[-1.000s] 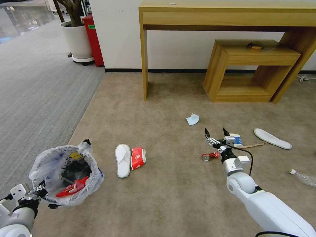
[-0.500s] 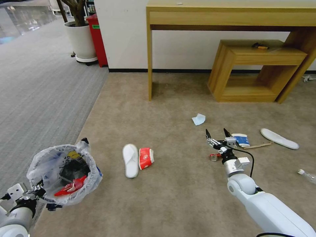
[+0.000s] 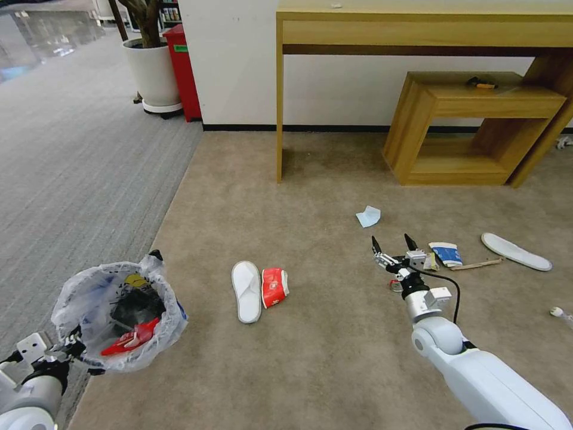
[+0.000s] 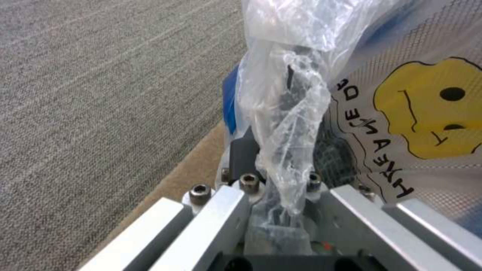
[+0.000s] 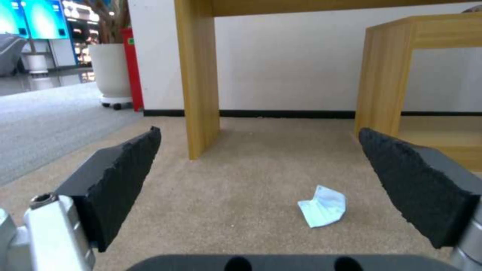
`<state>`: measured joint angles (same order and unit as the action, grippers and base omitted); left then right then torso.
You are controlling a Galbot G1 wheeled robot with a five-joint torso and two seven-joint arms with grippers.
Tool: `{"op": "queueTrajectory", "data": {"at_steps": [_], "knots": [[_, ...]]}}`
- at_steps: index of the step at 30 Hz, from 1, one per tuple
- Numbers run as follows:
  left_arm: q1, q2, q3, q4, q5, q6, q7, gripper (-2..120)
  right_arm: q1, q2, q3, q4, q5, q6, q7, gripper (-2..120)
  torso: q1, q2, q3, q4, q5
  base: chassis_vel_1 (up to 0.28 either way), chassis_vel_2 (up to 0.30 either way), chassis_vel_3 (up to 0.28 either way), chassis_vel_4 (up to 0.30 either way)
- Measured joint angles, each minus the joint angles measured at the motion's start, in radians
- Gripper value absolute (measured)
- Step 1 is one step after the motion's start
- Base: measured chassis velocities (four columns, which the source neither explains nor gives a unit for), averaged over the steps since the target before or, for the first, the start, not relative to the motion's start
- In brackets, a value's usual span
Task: Pick up the trash bin and place the garbage on the floor into it.
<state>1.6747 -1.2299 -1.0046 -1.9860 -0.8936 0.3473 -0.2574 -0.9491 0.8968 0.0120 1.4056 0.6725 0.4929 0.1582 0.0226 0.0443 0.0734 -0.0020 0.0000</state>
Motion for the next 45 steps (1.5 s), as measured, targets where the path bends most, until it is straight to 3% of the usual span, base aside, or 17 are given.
{"op": "queueTrajectory", "data": {"at_steps": [13,45], "knots": [[-0.003,-0.010,0.005,-0.014,0.003,0.000,-0.001,0,0.004,0.006,-0.009,-0.012,-0.037,0.002,-0.001,100,0.000,0.000,0.000,0.0001,0.0001,-0.008,0.009,0.007,-0.009],[-0.010,-0.028,0.020,-0.014,0.017,-0.010,-0.001,0,0.001,0.008,-0.012,-0.020,-0.047,0.027,-0.012,100,0.000,0.000,0.000,0.0001,-0.0001,-0.118,0.117,0.123,-0.119]]}}
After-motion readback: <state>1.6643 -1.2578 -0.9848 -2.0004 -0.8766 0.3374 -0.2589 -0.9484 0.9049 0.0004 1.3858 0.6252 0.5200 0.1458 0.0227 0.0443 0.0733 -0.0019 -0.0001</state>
